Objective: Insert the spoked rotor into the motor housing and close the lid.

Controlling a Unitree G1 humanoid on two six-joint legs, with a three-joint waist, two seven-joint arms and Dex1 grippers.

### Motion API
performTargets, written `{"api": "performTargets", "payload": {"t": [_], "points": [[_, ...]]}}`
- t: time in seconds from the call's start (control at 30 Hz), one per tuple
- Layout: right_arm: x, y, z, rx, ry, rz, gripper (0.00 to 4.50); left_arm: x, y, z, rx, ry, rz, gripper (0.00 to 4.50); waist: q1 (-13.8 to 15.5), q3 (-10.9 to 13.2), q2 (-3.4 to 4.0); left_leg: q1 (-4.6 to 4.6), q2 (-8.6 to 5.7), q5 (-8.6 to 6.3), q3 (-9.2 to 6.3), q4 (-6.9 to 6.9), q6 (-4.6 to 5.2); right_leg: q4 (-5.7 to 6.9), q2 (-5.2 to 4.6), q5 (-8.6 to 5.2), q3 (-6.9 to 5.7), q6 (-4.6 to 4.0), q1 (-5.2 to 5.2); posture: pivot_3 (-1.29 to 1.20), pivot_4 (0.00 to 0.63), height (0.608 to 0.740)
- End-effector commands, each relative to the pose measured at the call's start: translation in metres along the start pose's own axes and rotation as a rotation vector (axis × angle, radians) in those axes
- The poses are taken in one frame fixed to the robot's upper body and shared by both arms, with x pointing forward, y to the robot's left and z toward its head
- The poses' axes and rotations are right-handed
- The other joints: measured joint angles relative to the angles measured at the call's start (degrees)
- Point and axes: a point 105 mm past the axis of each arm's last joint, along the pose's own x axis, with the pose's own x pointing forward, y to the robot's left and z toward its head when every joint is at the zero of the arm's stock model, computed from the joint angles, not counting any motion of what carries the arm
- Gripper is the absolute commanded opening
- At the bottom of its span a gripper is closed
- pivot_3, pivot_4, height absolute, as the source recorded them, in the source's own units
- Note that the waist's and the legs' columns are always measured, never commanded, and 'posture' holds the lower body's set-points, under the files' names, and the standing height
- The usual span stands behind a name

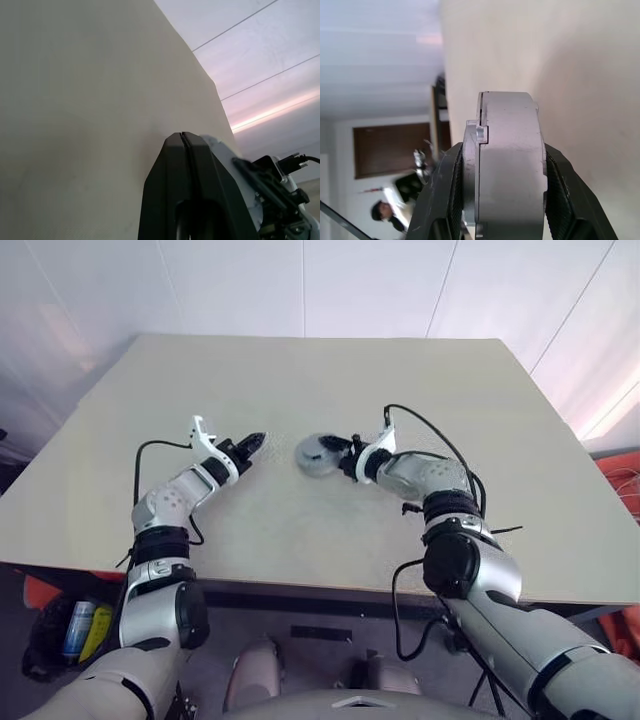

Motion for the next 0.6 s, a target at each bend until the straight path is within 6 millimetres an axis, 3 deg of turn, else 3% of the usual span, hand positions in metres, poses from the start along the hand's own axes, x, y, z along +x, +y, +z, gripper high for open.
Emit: {"api": "performTargets", "payload": {"t": [0.03,0.17,0.27,0.37,0.6], "points": [[0.0,0.045,0.022,0.031,-0.087,0.158,2.07,-0.006,-0.006,0.012,-0.031,-0.051,-0.026,0.0,0.1,0.0,0.0,-0.11,0.02,-0.02,-0.02,0.06,0.04,0.0,0.01,0.0,-0.03,0.0,-0.07,0.0,0.0,0.74],[-0.003,0.071,0.041,0.133,-0.179,0.264,2.07,-0.014,-0.004,0.013,-0.14,-0.083,-0.045,0.0,0.2,0.0,0.0,-0.15,0.04,-0.18,0.02,0.18,0.08,0.0,-0.02,0.0,-0.05,-0.01,-0.06,0.0,0.0,0.74],[-0.001,0.078,0.038,0.127,-0.162,0.287,2.07,-0.02,-0.013,0.015,-0.179,-0.101,-0.108,0.0,0.2,0.0,0.0,-0.2,0.04,-0.23,0.03,0.28,0.05,0.01,-0.04,0.0,-0.06,-0.01,-0.06,0.0,0.0,0.74],[0.0,0.077,0.037,0.12,-0.157,0.28,2.07,-0.024,-0.013,0.018,-0.199,-0.121,-0.121,0.6,0.2,0.0,-0.01,-0.2,0.06,-0.22,0.03,0.31,0.1,0.03,-0.04,0.0,-0.07,-0.02,-0.05,0.0,0.0,0.74],[0.0,0.074,0.037,0.107,-0.155,0.262,2.07,-0.026,-0.015,0.011,-0.211,-0.07,-0.128,2.85,0.3,0.0,-0.01,-0.2,0.06,-0.19,0.02,0.34,0.15,0.06,-0.03,0.01,-0.08,-0.01,-0.05,0.0,0.0,0.74]]}}
